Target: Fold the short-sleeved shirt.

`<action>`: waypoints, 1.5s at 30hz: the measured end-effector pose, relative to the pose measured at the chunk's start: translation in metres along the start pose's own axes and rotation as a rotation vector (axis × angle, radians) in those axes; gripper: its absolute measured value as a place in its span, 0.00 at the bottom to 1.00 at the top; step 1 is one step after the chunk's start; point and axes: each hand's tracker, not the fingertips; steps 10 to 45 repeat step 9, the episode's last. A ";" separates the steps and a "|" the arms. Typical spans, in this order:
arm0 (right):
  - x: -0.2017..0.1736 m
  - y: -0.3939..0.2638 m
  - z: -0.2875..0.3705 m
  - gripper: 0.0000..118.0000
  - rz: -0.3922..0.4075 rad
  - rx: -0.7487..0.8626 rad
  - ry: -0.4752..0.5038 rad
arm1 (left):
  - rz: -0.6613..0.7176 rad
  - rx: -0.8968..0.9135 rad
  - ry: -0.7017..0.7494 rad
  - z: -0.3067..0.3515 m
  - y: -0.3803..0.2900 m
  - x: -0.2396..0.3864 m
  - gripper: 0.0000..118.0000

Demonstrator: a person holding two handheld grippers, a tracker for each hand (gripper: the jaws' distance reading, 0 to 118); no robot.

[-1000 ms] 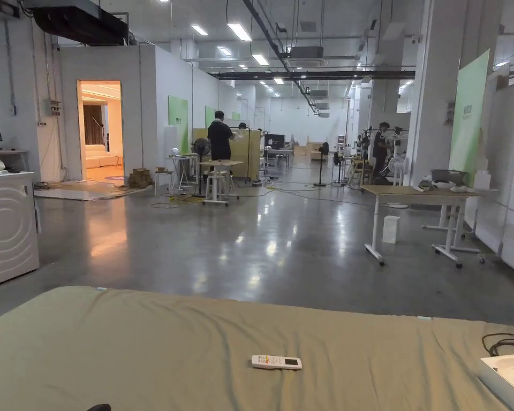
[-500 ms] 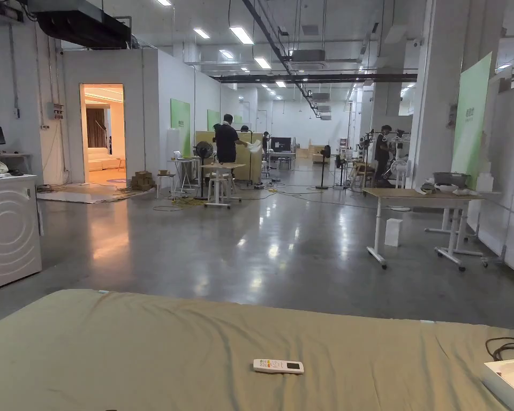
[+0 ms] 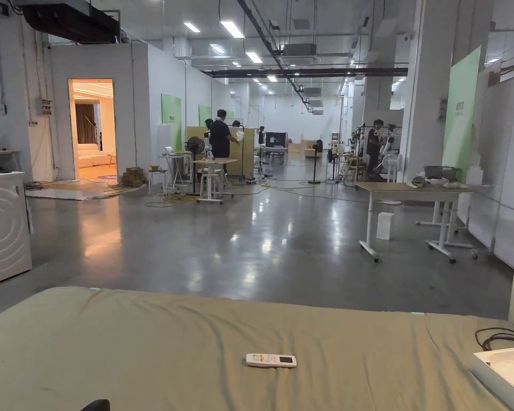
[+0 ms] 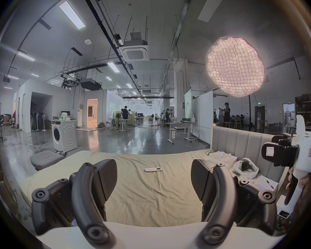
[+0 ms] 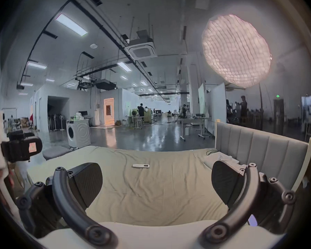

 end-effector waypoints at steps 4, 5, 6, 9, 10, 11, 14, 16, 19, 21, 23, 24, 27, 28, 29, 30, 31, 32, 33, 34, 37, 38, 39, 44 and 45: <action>-0.006 -0.001 0.000 1.00 0.022 0.003 0.016 | -0.018 0.010 0.009 0.001 0.002 0.000 0.76; -0.007 -0.001 -0.001 1.00 0.028 0.003 0.018 | -0.020 0.010 0.010 0.001 0.002 0.001 0.75; -0.008 -0.001 -0.001 1.00 0.033 0.000 0.015 | -0.021 0.011 0.012 0.002 0.002 0.000 0.76; -0.007 -0.002 -0.002 1.00 0.037 -0.008 0.005 | -0.019 0.008 0.016 0.003 0.001 0.000 0.76; -0.007 -0.002 -0.002 1.00 0.037 -0.008 0.005 | -0.019 0.008 0.016 0.003 0.001 0.000 0.76; -0.007 -0.002 -0.002 1.00 0.037 -0.008 0.005 | -0.019 0.008 0.016 0.003 0.001 0.000 0.76; -0.007 -0.002 -0.002 1.00 0.037 -0.008 0.005 | -0.019 0.008 0.016 0.003 0.001 0.000 0.76; -0.007 -0.002 -0.002 1.00 0.037 -0.008 0.005 | -0.019 0.008 0.016 0.003 0.001 0.000 0.76; -0.007 -0.002 -0.002 1.00 0.037 -0.008 0.005 | -0.019 0.008 0.016 0.003 0.001 0.000 0.76; -0.007 -0.002 -0.002 1.00 0.037 -0.008 0.005 | -0.019 0.008 0.016 0.003 0.001 0.000 0.76; -0.007 -0.002 -0.002 1.00 0.037 -0.008 0.005 | -0.019 0.008 0.016 0.003 0.001 0.000 0.76; -0.007 -0.002 -0.002 1.00 0.037 -0.008 0.005 | -0.019 0.008 0.016 0.003 0.001 0.000 0.76; -0.007 -0.002 -0.002 1.00 0.037 -0.008 0.005 | -0.019 0.008 0.016 0.003 0.001 0.000 0.76; -0.007 -0.002 -0.002 1.00 0.037 -0.008 0.005 | -0.019 0.008 0.016 0.003 0.001 0.000 0.76; -0.007 -0.002 -0.002 1.00 0.037 -0.008 0.005 | -0.019 0.008 0.016 0.003 0.001 0.000 0.76; -0.007 -0.002 -0.002 1.00 0.037 -0.008 0.005 | -0.019 0.008 0.016 0.003 0.001 0.000 0.76; -0.007 -0.002 -0.002 1.00 0.037 -0.008 0.005 | -0.019 0.008 0.016 0.003 0.001 0.000 0.76; -0.007 -0.002 -0.002 1.00 0.037 -0.008 0.005 | -0.019 0.008 0.016 0.003 0.001 0.000 0.76; -0.007 -0.002 -0.002 1.00 0.037 -0.008 0.005 | -0.019 0.008 0.016 0.003 0.001 0.000 0.76; -0.007 -0.002 -0.002 1.00 0.037 -0.008 0.005 | -0.019 0.008 0.016 0.003 0.001 0.000 0.76; -0.007 -0.002 -0.002 1.00 0.037 -0.008 0.005 | -0.019 0.008 0.016 0.003 0.001 0.000 0.76; -0.007 -0.002 -0.002 1.00 0.037 -0.008 0.005 | -0.019 0.008 0.016 0.003 0.001 0.000 0.76; -0.007 -0.002 -0.002 1.00 0.037 -0.008 0.005 | -0.019 0.008 0.016 0.003 0.001 0.000 0.76; -0.007 -0.002 -0.002 1.00 0.037 -0.008 0.005 | -0.019 0.008 0.016 0.003 0.001 0.000 0.76; -0.007 -0.002 -0.002 1.00 0.037 -0.008 0.005 | -0.019 0.008 0.016 0.003 0.001 0.000 0.76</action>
